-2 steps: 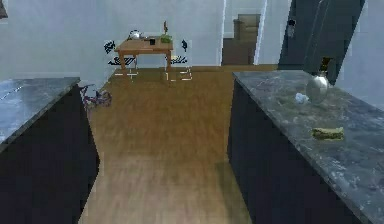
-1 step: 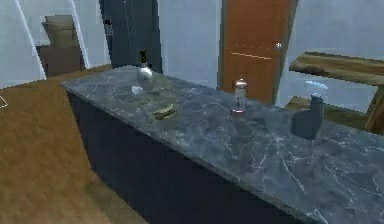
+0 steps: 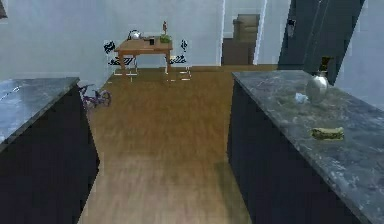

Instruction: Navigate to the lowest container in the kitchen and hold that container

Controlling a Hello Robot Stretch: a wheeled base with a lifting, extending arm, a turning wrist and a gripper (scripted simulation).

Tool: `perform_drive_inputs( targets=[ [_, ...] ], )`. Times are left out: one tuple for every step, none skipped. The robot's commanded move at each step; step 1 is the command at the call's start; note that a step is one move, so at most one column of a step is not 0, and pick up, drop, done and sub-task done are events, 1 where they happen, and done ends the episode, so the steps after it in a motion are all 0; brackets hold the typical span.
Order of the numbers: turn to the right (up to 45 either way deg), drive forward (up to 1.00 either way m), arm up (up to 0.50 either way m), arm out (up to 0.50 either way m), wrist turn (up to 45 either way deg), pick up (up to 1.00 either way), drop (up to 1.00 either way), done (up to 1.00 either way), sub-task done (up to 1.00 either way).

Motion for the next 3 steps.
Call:
perform_drive_inputs(
  targets=[
    [-6.0, 0.0, 0.0, 0.0, 0.0, 0.0, 0.0, 0.0, 0.0],
    [0.0, 1.0, 0.0, 0.0, 0.0, 0.0, 0.0, 0.0, 0.0],
    [0.0, 1.0, 0.0, 0.0, 0.0, 0.0, 0.0, 0.0, 0.0]
  ],
)
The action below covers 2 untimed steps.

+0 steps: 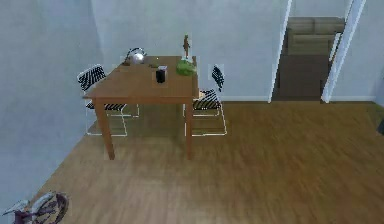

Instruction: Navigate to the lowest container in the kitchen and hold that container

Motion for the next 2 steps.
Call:
perform_drive_inputs(
  targets=[
    [0.0, 1.0, 0.0, 0.0, 0.0, 0.0, 0.0, 0.0, 0.0],
    [0.0, 0.05, 0.0, 0.0, 0.0, 0.0, 0.0, 0.0, 0.0]
  ],
)
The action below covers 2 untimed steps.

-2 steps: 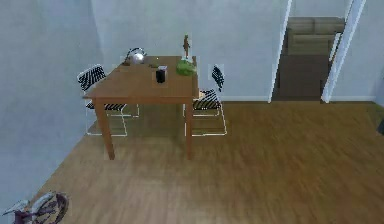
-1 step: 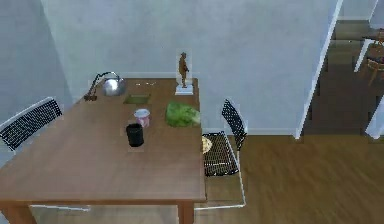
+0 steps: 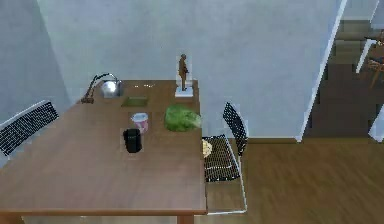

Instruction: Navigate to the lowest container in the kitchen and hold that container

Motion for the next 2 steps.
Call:
perform_drive_inputs(
  targets=[
    [-45.0, 0.0, 0.0, 0.0, 0.0, 0.0, 0.0, 0.0, 0.0],
    [-45.0, 0.0, 0.0, 0.0, 0.0, 0.0, 0.0, 0.0, 0.0]
  ],
)
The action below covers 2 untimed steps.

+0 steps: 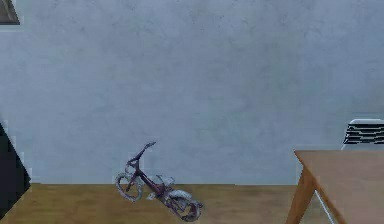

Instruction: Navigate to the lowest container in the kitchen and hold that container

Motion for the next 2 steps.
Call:
perform_drive_inputs(
  targets=[
    [-15.0, 0.0, 0.0, 0.0, 0.0, 0.0, 0.0, 0.0, 0.0],
    [45.0, 0.0, 0.0, 0.0, 0.0, 0.0, 0.0, 0.0, 0.0]
  ],
)
